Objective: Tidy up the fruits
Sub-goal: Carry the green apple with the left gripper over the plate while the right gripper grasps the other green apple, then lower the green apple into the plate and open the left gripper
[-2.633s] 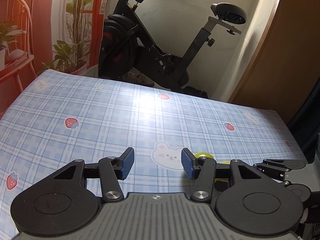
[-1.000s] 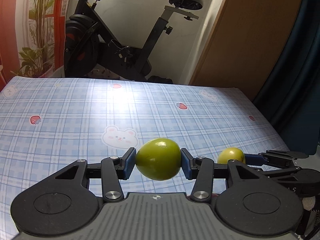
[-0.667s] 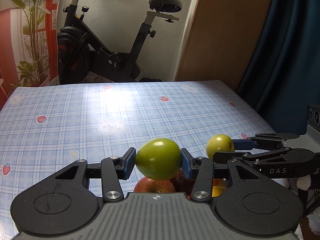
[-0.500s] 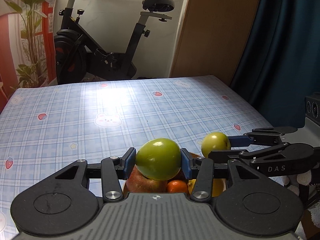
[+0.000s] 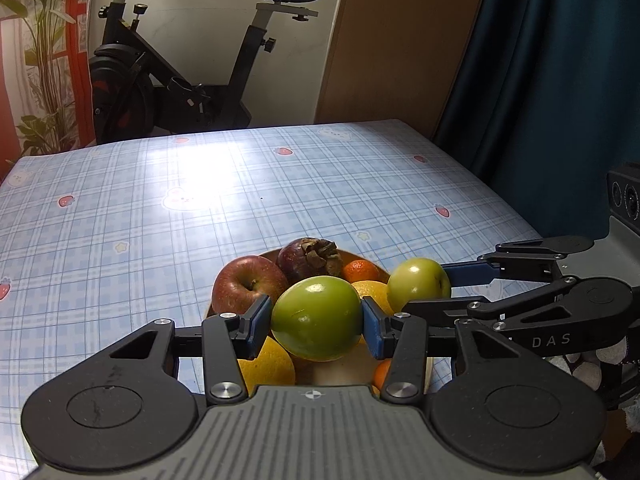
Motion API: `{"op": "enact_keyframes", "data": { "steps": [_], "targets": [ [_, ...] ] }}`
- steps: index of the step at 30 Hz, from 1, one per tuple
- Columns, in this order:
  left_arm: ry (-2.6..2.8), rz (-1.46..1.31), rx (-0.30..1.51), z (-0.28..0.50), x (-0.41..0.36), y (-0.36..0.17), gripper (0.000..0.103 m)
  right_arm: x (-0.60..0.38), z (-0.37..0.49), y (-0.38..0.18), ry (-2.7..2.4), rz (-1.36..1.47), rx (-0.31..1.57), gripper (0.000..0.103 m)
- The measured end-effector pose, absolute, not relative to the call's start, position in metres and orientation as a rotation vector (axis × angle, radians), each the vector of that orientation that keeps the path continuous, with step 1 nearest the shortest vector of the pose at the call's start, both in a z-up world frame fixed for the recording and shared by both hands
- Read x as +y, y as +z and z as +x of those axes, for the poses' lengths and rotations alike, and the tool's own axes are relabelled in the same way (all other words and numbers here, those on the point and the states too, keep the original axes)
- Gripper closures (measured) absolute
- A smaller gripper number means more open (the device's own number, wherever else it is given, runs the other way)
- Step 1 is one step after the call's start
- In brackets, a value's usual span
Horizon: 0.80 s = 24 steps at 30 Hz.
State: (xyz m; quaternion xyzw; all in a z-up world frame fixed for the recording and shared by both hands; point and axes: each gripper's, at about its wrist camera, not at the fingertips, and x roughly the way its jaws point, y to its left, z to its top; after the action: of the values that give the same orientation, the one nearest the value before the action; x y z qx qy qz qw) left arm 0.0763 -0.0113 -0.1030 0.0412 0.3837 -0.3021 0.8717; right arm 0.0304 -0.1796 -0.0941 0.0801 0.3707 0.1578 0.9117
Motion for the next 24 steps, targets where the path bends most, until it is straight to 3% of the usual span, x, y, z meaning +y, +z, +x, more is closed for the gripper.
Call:
{"op": "enact_keyframes", "data": {
  "steps": [24],
  "targets": [
    [-0.677, 0.205, 0.906, 0.069, -0.041, -0.142, 0.052, -0.192, 0.020, -0.107, 0.320, 0.208, 0.790, 0.052]
  ]
}}
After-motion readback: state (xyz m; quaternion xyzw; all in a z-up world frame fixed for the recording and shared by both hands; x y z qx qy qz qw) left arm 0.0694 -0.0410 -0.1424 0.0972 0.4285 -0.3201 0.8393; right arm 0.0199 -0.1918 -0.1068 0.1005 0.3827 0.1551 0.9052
